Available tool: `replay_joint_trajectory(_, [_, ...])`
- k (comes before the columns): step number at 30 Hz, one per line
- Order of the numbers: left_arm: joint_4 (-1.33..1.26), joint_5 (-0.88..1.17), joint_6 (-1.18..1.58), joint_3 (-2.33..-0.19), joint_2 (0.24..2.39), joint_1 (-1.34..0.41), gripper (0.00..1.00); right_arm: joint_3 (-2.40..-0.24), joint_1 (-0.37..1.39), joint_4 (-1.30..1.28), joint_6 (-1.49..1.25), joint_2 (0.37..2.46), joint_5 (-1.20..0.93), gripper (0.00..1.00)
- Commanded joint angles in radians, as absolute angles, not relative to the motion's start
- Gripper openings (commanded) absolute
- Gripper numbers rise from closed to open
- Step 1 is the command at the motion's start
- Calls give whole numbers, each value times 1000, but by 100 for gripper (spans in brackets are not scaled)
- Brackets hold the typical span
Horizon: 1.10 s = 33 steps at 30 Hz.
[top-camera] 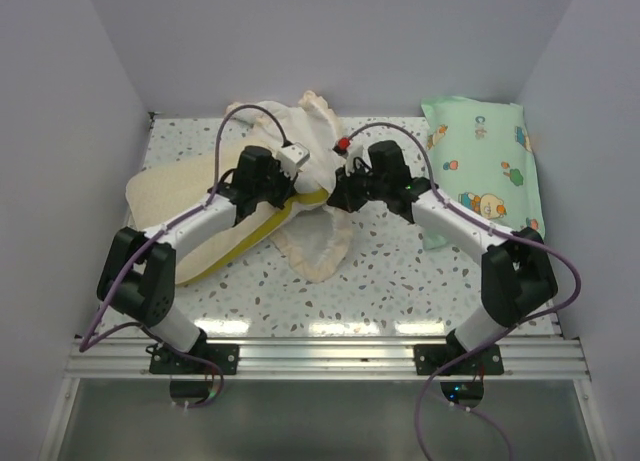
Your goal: Put the pillow into the pillowcase
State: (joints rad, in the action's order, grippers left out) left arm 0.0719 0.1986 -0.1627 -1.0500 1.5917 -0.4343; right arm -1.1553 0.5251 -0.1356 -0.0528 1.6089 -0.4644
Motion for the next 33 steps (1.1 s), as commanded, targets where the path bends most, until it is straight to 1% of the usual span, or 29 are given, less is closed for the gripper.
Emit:
replay_joint_trajectory(1, [15, 138, 35, -1155, 1594, -427, 0, -1265, 609, -222, -80, 1569, -594, 0])
replay_joint_trajectory(3, [-102, 263, 161, -1137, 1569, -385, 0, -1323, 652, -273, -58, 1606, -594, 0])
replay_joint_trajectory(4, [-141, 291, 208, -1132, 1560, -377, 0, -1337, 667, -290, -55, 1618, -601, 0])
replay_joint_trajectory(7, [-163, 302, 366, -1181, 1563, -357, 0, -1367, 707, -321, -54, 1638, -641, 0])
replay_joint_trajectory(8, [-167, 295, 446, -1202, 1574, -341, 0, -1371, 724, -315, -69, 1637, -678, 0])
replay_joint_trajectory(12, [-224, 323, 616, -1213, 1623, -298, 0, -1381, 761, -243, -145, 1615, -834, 0])
replay_joint_trajectory(14, [-297, 382, 702, -1192, 1641, -284, 0, -1432, 762, -273, -114, 1612, -799, 0])
replay_joint_trajectory(16, [-267, 367, 689, -1193, 1637, -299, 0, -1485, 723, -316, -40, 1640, -677, 0])
replay_joint_trajectory(18, [-220, 356, 657, -1174, 1612, -316, 0, -1551, 666, -313, -78, 1670, -658, 0])
replay_joint_trajectory(20, [-273, 382, 704, -1106, 1595, -318, 0, -1610, 658, -314, -83, 1727, -666, 0])
replay_joint_trajectory(21, [-313, 428, 730, -1088, 1589, -318, 0, -1618, 675, -324, -72, 1744, -673, 0])
replay_joint_trajectory(22, [-340, 440, 754, -1085, 1597, -314, 0, -1618, 690, -319, -74, 1759, -686, 0])
replay_joint_trajectory(25, [-390, 440, 860, -1173, 1634, -304, 0, -1539, 739, -218, -168, 1782, -788, 0])
replay_joint_trajectory(29, [-377, 394, 907, -1226, 1690, -281, 0, -1467, 822, -126, -236, 1709, -921, 0])
replay_joint_trajectory(31, [-376, 364, 910, -1226, 1726, -281, 0, -1474, 818, -103, -307, 1683, -969, 0])
replay_joint_trajectory(33, [-388, 354, 911, -1209, 1764, -282, 0, -1457, 782, -97, -302, 1664, -965, 0])
